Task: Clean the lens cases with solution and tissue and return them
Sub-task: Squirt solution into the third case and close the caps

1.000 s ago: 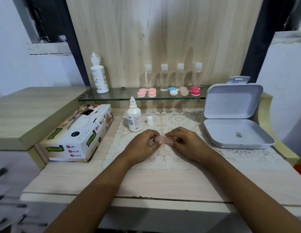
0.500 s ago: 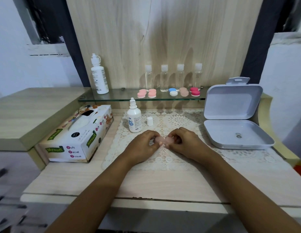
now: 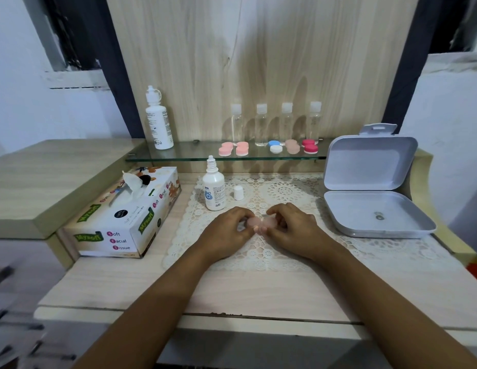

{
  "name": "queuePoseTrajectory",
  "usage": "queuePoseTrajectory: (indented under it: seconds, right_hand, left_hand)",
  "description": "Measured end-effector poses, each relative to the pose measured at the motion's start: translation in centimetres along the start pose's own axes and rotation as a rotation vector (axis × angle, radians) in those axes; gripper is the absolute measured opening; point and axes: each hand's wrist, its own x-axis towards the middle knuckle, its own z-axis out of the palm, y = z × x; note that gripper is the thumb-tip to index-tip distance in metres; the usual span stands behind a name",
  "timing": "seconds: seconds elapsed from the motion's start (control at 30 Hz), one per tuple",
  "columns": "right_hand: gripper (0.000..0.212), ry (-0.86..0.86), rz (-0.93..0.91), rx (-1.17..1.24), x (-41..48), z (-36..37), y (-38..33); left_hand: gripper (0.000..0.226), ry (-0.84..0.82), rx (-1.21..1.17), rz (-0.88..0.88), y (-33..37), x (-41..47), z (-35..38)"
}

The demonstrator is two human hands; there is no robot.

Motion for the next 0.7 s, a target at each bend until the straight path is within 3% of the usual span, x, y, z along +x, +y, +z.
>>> queuePoseTrajectory:
  seconds: [0.17, 0.57, 0.7]
  right_hand:
    - [0.022, -0.042, -0.036, 0.026, 0.18, -0.34, 0.45]
    - [0.025, -0.004, -0.005, 0.009, 0.16, -0.15, 0.18]
    - [0.026, -0.005, 0.020, 0.049, -0.05, -0.46, 0.22]
  left_hand:
    - [0.025, 0.007, -0.004, -0.015, 0.16, -0.10, -0.04]
    - [0.025, 0.011, -0.011, -0.024, 0.11, -0.04, 0.08]
    - [0.039, -0.019, 0.055, -0.007, -0.17, -0.14, 0.37]
